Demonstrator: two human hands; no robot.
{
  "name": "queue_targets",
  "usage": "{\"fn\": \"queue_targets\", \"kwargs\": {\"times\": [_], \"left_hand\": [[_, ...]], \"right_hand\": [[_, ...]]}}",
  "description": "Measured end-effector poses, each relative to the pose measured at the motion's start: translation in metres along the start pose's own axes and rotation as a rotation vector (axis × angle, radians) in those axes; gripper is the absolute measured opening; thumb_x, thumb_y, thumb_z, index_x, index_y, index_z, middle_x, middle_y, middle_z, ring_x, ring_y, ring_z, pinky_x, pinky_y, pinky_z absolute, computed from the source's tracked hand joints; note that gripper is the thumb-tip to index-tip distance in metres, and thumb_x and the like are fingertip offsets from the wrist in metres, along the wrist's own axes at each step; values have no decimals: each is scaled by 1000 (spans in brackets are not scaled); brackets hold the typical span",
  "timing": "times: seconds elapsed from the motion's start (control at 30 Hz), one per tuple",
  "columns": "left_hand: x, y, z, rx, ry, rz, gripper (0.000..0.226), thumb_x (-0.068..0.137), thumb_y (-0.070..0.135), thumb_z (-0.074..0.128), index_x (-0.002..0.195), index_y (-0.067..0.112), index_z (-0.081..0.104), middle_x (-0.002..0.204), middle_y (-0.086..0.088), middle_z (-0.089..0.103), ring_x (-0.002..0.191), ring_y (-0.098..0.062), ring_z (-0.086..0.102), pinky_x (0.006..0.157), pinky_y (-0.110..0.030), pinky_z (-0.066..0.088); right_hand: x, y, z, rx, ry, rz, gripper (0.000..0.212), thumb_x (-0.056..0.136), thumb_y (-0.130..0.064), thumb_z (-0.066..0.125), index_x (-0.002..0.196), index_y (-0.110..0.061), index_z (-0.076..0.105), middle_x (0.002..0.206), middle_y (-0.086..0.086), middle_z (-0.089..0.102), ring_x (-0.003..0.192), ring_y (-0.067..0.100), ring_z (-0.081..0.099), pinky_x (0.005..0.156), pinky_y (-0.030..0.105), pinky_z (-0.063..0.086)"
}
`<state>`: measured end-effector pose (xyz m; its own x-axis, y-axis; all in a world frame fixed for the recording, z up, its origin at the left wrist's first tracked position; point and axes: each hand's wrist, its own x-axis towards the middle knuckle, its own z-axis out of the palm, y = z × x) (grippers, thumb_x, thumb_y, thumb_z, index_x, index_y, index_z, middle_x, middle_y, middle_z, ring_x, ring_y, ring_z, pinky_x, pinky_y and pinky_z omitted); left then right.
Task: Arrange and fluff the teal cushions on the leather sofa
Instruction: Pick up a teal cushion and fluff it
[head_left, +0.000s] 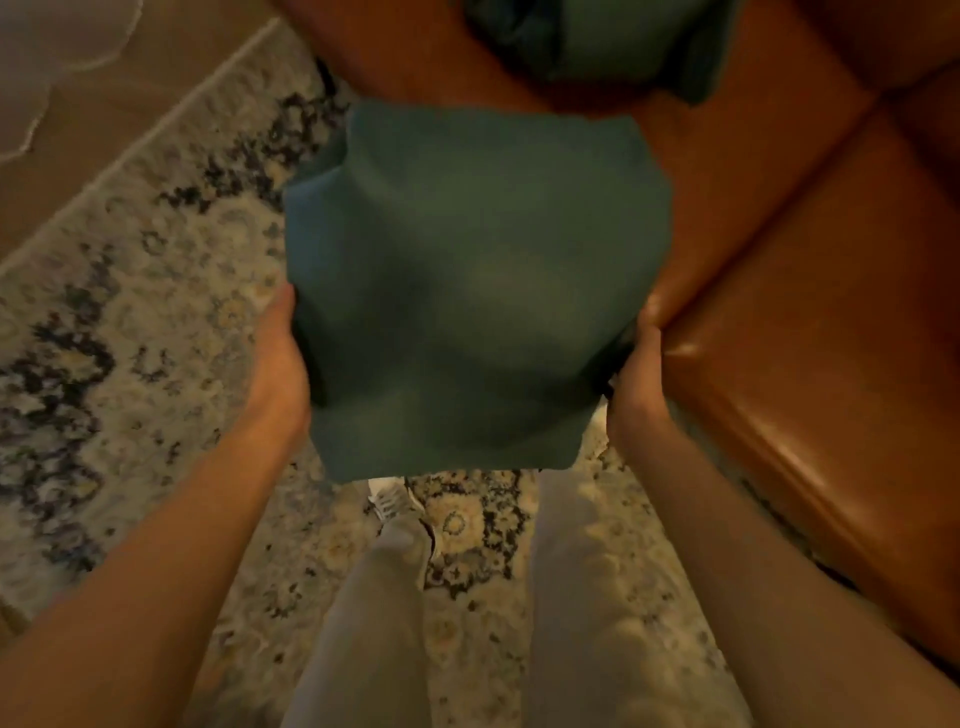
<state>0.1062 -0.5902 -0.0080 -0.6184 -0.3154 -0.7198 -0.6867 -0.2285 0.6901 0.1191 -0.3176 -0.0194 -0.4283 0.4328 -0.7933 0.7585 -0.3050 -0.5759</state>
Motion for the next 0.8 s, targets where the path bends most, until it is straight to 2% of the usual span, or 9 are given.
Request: {"fn": "queue_targets", "kwargs": {"times": [0.1,0.2,0.3,0.4,0.5,0.57,0.63,0.7,0.8], "left_hand": [[-24,22,51,58,-93,49,37,100,46,35,111,28,65,111,14,68,106,-1,61,88,-22,47],[-50,39,119,138,-160,119,34,102,41,32,113,27,61,103,21,65,86,15,61,72,-7,47],[-74,51,194,197,-225,155,40,103,37,31,133,20,52,128,10,57,109,3,54,94,-15,40],[-93,63,270,238,-199,168,43,104,33,30,140,15,44,136,5,50,123,-6,45,103,-22,33],[-107,74,345,281,-233,142,44,103,34,31,141,15,43,134,7,48,121,-9,43,99,-24,32],[-108,80,385,302,-231,124,44,102,39,35,138,17,47,136,6,50,117,-11,46,97,-27,35],[-108,88,422,349,-249,125,44,101,42,36,137,19,49,140,2,50,122,-15,47,99,-30,36],[-108,98,456,376,-301,139,44,101,41,35,136,19,50,138,1,52,124,-17,47,96,-28,36],[-99,112,500,388,-392,136,44,102,39,33,135,16,52,130,2,57,113,-12,52,90,-25,39]], "right_hand": [[-4,-23,-54,86,63,2,56,97,-55,36,142,-23,44,135,-8,49,124,15,45,104,37,37],[11,-48,-115,170,83,5,47,96,-51,34,128,-23,54,135,0,54,123,20,49,106,43,40],[30,-75,-173,253,56,-14,39,97,-43,32,119,-23,57,119,-1,57,112,19,51,95,41,43],[52,-105,-224,299,57,10,27,95,-41,36,93,-27,58,100,-3,60,101,18,54,90,41,44],[83,-131,-270,294,69,18,38,93,-43,36,107,-20,61,121,4,61,116,26,53,106,51,39],[98,-151,-295,323,72,31,44,95,-39,33,120,-10,56,117,1,58,114,23,52,105,51,37],[114,-169,-315,366,49,33,42,92,-43,36,109,-13,60,111,-1,60,105,21,55,99,49,43],[132,-192,-327,379,78,16,33,92,-43,36,89,-17,56,97,-2,60,94,17,54,85,39,46],[162,-229,-339,438,184,-41,29,96,-37,32,72,-24,41,78,-4,48,75,13,46,63,30,35]]}}
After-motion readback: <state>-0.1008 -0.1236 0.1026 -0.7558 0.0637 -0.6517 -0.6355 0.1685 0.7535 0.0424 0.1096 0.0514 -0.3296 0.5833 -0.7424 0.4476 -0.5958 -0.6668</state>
